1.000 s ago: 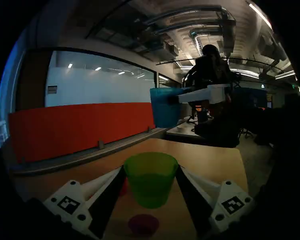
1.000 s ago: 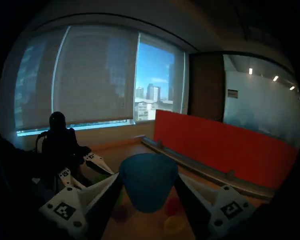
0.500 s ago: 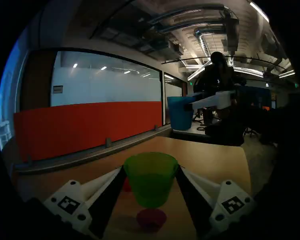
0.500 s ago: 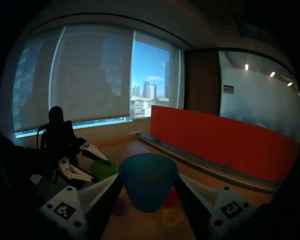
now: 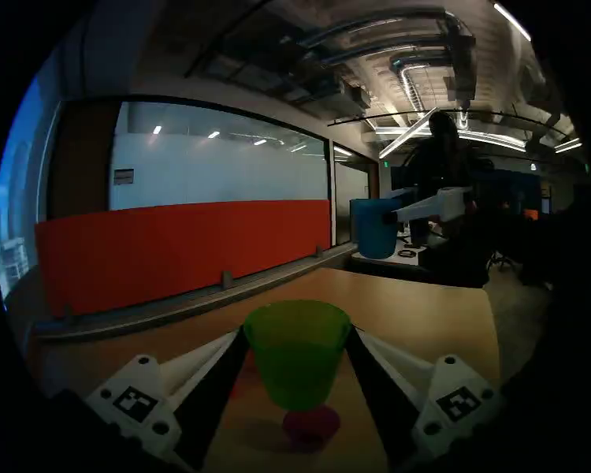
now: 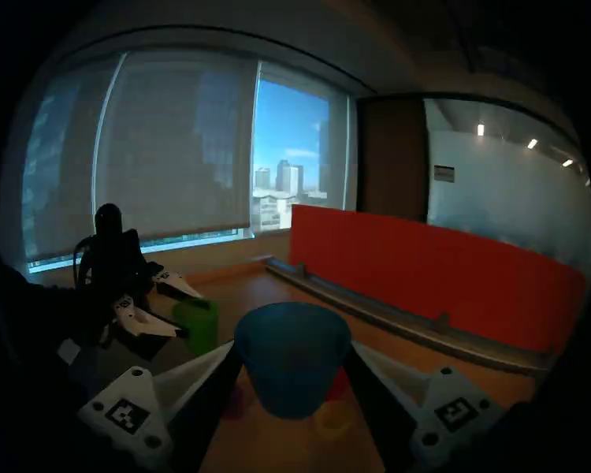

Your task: Pour water

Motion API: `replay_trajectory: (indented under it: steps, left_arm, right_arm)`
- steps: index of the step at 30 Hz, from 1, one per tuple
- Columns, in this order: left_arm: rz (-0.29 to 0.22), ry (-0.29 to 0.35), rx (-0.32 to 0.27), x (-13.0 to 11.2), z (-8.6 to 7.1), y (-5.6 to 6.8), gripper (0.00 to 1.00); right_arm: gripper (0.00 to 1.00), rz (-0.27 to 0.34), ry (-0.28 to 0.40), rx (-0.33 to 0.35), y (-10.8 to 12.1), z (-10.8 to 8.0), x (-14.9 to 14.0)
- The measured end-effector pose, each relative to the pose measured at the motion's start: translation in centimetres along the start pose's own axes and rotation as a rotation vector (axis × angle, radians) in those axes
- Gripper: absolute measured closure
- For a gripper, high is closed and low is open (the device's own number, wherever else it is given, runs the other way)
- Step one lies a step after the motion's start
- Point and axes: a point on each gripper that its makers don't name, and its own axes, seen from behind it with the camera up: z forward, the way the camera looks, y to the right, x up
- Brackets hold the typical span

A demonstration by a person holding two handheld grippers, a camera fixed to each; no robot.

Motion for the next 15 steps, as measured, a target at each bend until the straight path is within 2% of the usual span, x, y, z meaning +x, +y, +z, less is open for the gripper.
replay_trajectory:
  steps: [15]
  left_arm:
    - [0.002,-0.011,0.039,-0.6,-1.2,-1.6,0.13]
  right_arm:
    - [0.11,-0.003,-0.01,0.008,-0.5,0.0,-0.5]
